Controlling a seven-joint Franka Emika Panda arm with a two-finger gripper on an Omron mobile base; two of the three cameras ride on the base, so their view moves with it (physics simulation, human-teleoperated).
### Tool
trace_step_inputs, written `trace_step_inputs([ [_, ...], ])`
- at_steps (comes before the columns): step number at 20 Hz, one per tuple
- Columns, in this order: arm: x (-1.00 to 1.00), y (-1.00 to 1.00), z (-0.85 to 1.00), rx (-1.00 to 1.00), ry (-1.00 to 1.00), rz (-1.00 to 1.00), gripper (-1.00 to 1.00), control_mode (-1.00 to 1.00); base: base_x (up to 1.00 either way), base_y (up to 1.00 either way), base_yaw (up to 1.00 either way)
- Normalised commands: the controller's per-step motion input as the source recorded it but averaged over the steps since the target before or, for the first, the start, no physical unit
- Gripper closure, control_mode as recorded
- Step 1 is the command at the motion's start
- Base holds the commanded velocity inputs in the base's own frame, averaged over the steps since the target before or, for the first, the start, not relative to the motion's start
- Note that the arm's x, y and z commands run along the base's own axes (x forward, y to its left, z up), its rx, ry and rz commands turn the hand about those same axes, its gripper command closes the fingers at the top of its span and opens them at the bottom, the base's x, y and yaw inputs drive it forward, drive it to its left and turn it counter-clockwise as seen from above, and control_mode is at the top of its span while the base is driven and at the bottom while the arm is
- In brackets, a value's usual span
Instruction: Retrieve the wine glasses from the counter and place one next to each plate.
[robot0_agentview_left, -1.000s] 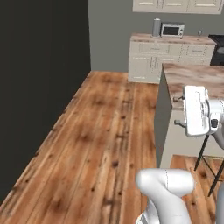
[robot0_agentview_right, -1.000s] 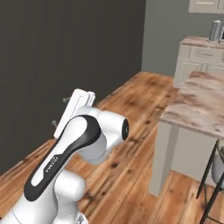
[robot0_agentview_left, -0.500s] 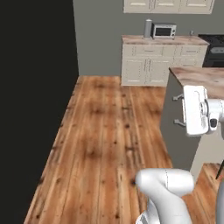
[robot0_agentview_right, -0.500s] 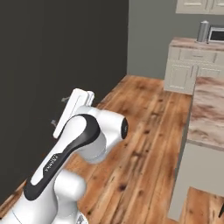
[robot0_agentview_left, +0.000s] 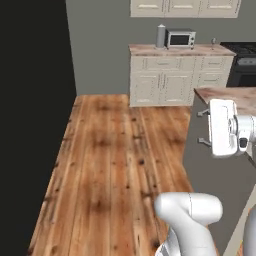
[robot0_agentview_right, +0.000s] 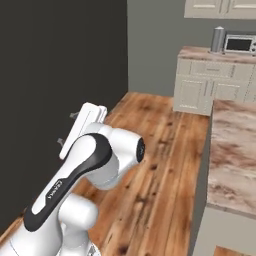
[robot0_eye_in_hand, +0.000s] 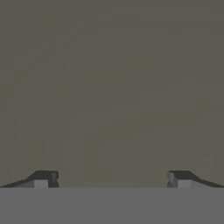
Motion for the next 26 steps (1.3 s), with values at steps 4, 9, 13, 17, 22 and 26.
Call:
trace_step_inputs([
  [4, 0.0, 0.0, 0.0, 0.0, 0.0, 0.0, -1.0, 1.0, 1.0, -0.05, -0.09],
  [9, 0.0, 0.0, 0.0, 0.0, 0.0, 0.0, -1.0, 1.0, 1.0, -0.02, -0.02],
  [13, 0.0, 0.0, 0.0, 0.0, 0.0, 0.0, -1.0, 1.0, 1.0, 0.0, -0.02],
  [17, 0.0, 0.0, 0.0, 0.0, 0.0, 0.0, -1.0, 1.0, 1.0, 0.0, -0.02],
  [22, 0.0, 0.0, 0.0, 0.0, 0.0, 0.0, -1.0, 1.0, 1.0, 0.0, -0.02],
  [26, 0.0, 0.0, 0.0, 0.0, 0.0, 0.0, -1.0, 1.0, 1.0, 0.0, -0.01],
])
